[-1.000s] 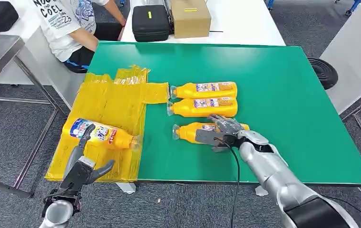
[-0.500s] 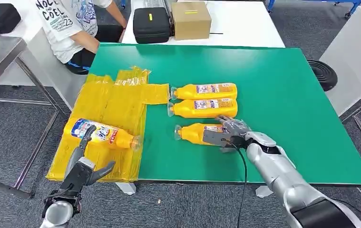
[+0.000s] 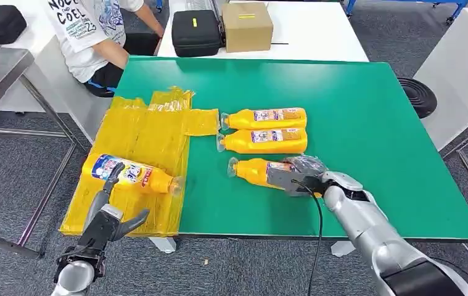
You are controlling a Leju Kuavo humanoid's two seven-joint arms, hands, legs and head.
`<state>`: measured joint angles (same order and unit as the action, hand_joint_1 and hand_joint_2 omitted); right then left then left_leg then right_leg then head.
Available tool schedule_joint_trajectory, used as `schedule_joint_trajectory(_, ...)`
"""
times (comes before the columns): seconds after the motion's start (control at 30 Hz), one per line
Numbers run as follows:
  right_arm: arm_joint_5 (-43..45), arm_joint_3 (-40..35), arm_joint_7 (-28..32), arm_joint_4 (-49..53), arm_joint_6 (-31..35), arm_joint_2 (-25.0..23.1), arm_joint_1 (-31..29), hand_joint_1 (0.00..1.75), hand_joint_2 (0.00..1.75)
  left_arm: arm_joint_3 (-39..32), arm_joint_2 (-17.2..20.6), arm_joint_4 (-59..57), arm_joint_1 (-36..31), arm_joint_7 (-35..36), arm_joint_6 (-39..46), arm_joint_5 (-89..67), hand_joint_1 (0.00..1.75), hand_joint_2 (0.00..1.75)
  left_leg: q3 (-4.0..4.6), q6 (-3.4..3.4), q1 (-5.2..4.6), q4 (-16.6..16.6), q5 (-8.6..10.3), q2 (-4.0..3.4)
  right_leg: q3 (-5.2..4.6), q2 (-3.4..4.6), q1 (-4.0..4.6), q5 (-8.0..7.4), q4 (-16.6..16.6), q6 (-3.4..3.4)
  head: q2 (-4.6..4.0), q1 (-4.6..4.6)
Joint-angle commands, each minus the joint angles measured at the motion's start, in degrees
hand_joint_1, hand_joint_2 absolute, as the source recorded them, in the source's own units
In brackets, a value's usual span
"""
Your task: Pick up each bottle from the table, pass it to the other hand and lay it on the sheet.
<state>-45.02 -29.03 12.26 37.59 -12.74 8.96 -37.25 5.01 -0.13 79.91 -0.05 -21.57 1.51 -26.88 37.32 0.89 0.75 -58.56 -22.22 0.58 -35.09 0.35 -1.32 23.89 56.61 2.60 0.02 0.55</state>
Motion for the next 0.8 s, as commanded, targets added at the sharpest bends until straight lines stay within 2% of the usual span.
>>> schedule_joint_trajectory(0.03, 4.45, 3.49, 6.5, 3.81, 3.57, -1.34, 5.21, 1.75, 1.75, -1.28, 0.13, -1.73, 0.34, -0.62, 0.01, 0.66, 0.0, 1.75, -0.24, -0.02, 0.05, 0.11, -0.07, -0.01, 0.28, -0.06, 0.08, 0.06, -0.15, -0.14, 0.0, 0.0)
schedule_joint_trajectory(0.1, 7.92, 6.98, 9.83, 9.4, 6.79, -3.63, 7.6, 1.75, 1.75, -2.35, -0.64, -0.97, 0.84, -1.57, 0.55, 1.9, 0.0, 1.75, -0.27, -0.03, 0.07, 0.12, -0.11, -0.07, 0.31, -0.02, 0.11, 0.07, -0.16, -0.17, 0.0, -0.02)
schedule_joint_trajectory(0.17, 8.93, 7.74, 9.27, 12.98, 6.93, -4.55, 8.8, 1.75, 1.75, -2.55, -0.61, -0.51, 0.72, -1.81, 0.59, 2.47, 0.0, 1.75, -0.23, -0.04, 0.06, 0.12, -0.13, -0.2, 0.25, 0.1, 0.1, 0.05, -0.13, -0.19, 0.0, -0.02)
schedule_joint_trajectory(0.2, 10.15, 9.01, 10.81, 15.27, 8.31, -5.28, 9.87, 1.75, 1.75, -3.02, -0.89, -0.28, 0.82, -1.92, 0.76, 3.39, 0.0, 1.75, -0.12, -0.05, 0.06, 0.07, -0.13, -0.21, 0.15, 0.15, 0.1, 0.03, -0.07, -0.16, 0.0, -0.02)
schedule_joint_trajectory(0.4, 14.55, 11.77, 17.24, 22.84, 9.39, -8.97, 14.01, 1.75, 1.75, -4.59, -1.71, 1.19, 1.84, -2.77, 0.59, 8.32, 0.0, 1.75, 0.2, -0.08, 0.09, 0.03, -0.09, -0.07, -0.16, 0.04, 0.13, 0.02, 0.0, -0.13, 0.0, 0.0)
schedule_joint_trajectory(0.5, 15.65, 12.54, 18.43, 25.42, 10.05, -10.49, 15.46, 1.75, 1.75, -5.5, -2.39, 2.26, 2.21, -3.04, -0.65, 12.44, 0.0, 1.75, 0.14, -0.07, 0.11, 0.02, -0.18, -0.15, -0.08, 0.09, 0.15, 0.09, 0.0, -0.18, 0.0, 0.0)
schedule_joint_trajectory(0.8, 17.66, 12.22, 21.44, 23.5, 10.8, -12.64, 15.16, 1.75, 1.75, -3.24, -1.4, 0.7, 1.05, -3.5, -15.05, 27.73, 0.0, 1.75, 0.42, -0.08, 0.08, 0.04, -0.1, -0.06, -0.36, 0.03, 0.11, 0.05, 0.01, -0.16, 0.0, 0.02)
